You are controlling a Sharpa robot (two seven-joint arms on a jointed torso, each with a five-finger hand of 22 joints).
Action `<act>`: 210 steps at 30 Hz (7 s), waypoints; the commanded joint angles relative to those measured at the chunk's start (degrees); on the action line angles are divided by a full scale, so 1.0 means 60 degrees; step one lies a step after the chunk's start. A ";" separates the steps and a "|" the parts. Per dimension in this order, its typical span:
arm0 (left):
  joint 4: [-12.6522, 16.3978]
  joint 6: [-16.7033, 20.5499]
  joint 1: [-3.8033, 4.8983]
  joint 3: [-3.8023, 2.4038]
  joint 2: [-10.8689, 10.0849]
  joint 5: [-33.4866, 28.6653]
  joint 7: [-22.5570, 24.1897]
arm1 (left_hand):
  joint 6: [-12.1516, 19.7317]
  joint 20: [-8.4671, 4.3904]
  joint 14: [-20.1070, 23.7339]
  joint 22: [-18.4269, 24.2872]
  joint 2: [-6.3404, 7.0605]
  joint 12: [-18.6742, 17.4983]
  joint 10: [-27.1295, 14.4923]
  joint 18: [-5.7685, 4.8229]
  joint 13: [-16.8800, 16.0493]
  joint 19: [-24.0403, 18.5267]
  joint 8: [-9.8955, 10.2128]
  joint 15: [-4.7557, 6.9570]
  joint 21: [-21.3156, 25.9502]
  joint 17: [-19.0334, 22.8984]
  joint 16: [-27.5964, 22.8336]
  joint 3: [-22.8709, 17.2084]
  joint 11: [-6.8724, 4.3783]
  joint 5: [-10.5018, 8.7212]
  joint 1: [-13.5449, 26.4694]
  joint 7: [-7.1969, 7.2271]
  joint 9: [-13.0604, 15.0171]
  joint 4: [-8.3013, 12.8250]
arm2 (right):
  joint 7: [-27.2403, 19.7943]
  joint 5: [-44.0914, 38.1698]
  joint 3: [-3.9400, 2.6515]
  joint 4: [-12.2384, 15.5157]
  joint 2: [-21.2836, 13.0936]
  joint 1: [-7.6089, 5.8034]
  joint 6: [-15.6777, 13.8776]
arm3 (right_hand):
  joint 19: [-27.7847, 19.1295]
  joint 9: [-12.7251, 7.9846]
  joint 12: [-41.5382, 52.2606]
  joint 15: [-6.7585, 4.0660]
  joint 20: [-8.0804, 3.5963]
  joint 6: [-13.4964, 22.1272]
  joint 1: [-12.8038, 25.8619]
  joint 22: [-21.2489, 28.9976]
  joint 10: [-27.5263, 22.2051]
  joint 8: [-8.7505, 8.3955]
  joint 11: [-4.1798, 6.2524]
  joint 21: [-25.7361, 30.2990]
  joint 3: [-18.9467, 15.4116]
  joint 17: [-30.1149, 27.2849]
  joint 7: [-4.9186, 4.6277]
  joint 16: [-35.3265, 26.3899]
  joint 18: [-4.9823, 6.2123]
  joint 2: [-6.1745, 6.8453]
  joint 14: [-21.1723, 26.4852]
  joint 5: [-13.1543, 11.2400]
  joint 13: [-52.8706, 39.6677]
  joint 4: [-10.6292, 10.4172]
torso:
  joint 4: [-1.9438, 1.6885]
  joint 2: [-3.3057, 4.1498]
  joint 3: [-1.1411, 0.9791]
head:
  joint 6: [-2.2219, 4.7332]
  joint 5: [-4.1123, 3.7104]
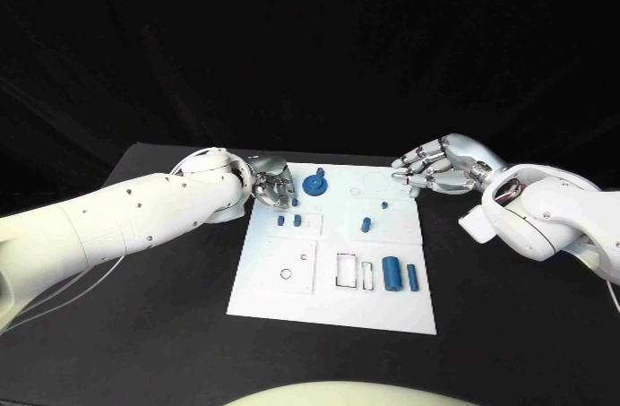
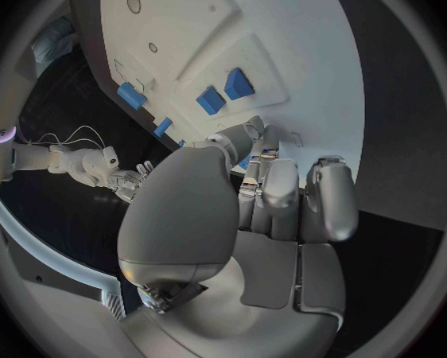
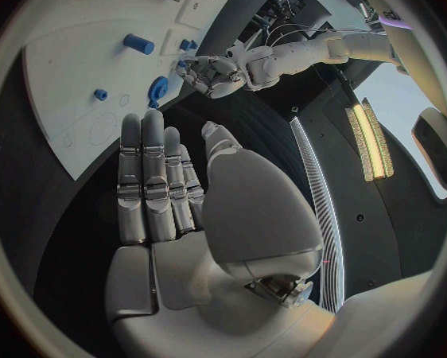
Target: Assemble the parts on the task board
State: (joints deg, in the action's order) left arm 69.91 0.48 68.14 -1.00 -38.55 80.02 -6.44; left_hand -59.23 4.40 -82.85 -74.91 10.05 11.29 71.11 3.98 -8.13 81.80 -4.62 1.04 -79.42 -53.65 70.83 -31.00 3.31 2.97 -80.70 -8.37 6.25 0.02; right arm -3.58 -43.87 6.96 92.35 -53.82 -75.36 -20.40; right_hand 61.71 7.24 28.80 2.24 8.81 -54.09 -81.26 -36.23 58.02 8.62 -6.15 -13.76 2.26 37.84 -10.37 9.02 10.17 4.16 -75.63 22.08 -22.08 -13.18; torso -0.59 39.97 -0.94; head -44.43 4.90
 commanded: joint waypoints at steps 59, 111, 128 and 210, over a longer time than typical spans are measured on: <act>0.3790 0.1851 0.0101 -0.0050 -0.3209 -1.2526 0.4370 | -0.0419 0.0102 0.1815 0.3259 -0.0440 0.0900 -0.0868 0.0782 -0.0813 -0.2340 -0.0379 -0.0164 0.3685 0.3948 -0.2608 0.0348 0.0192 0.0055 0.0118 -0.0116 0.0043 0.0455 | 0.2788 -0.9188 0.0060 -0.2025 0.2337 0.0621 0.2041 | 0.2707 -0.0224 -0.3296 -0.0449 -0.0587 -0.1190 -0.0126 -0.5633 0.1171 -0.0629 0.0263 -0.7148 0.3216 0.4705 0.0351 0.7712 -0.0696 0.0838 -0.1934 -0.1520 0.2367 0.0887 | -0.0064 -0.0033 0.0030 | 0.0208 -0.0787; 0.3685 0.1728 0.0103 -0.0050 -0.3175 -1.2312 0.4139 | -0.0242 0.0134 0.1875 0.3459 -0.0501 0.1080 -0.1100 0.0818 -0.0870 -0.2418 -0.0369 -0.0206 0.3913 0.3978 -0.2607 0.0394 0.0254 0.0061 0.0089 -0.0186 0.0014 0.0573 | 0.2701 -0.9393 0.0050 -0.1894 0.2320 0.0969 0.0521 | 0.3351 0.0090 -0.3592 -0.0574 -0.0681 -0.2078 -0.0045 -0.7257 0.1899 -0.0304 0.0449 -0.9392 0.3737 0.5768 0.0544 0.9614 -0.1042 0.0469 -0.1997 -0.1429 0.2370 0.1759 | -0.0054 -0.0052 0.0033 | 0.0138 -0.0733; 0.3563 0.1684 0.0103 -0.0049 -0.3152 -1.2311 0.4082 | -0.0229 0.0138 0.1894 0.3486 -0.0514 0.1098 -0.1121 0.0824 -0.0875 -0.2433 -0.0370 -0.0211 0.3943 0.4012 -0.2626 0.0394 0.0261 0.0061 0.0089 -0.0193 0.0012 0.0580 | 0.2507 -0.9021 -0.0043 -0.0960 0.1658 0.0750 0.0001 | 0.3386 0.0111 -0.3616 -0.0579 -0.0680 -0.2115 0.0010 -0.7327 0.1945 -0.0293 0.0462 -0.9495 0.3735 0.5798 0.0562 0.9681 -0.1059 0.0475 -0.2000 -0.1456 0.2368 0.1771 | -0.0067 -0.0043 0.0036 | 0.0182 -0.0734; 0.3432 0.1530 0.0102 -0.0023 -0.2642 -1.2311 0.4092 | -0.0211 0.0150 0.1933 0.3498 -0.0534 0.1151 -0.1165 0.0823 -0.0890 -0.2435 -0.0384 -0.0225 0.3966 0.4077 -0.2659 0.0411 0.0272 0.0058 0.0117 -0.0204 0.0011 0.0583 | 0.2099 -0.8733 0.0013 -0.0772 0.3927 0.2179 0.0666 | 0.3536 0.0143 -0.3705 -0.0573 -0.0678 -0.2102 0.0055 -0.7567 0.1987 -0.0321 0.0450 -0.9890 0.3762 0.5908 0.0532 0.9890 -0.1132 0.0421 -0.2006 -0.1439 0.2369 0.1837 | -0.0057 -0.0046 0.0049 | -0.0433 0.1022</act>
State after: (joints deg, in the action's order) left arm 90.34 10.73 68.70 -1.11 -54.52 5.96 17.81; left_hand -60.87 5.22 -71.58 -53.97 7.46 17.82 64.45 8.45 -13.40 67.67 -6.62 -0.22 -55.91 -29.24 55.06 -28.71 4.84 2.97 -79.98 -9.78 6.39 3.27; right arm 9.02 -95.65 6.99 87.88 -30.45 -62.43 -17.83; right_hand 82.40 8.07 6.78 -0.83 4.71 -66.46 -81.41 -74.91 69.51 6.38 -3.51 -72.89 24.74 73.24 -7.17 68.05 4.40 6.66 -84.03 13.28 -7.87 -2.52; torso -0.95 39.70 -0.63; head -47.04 11.02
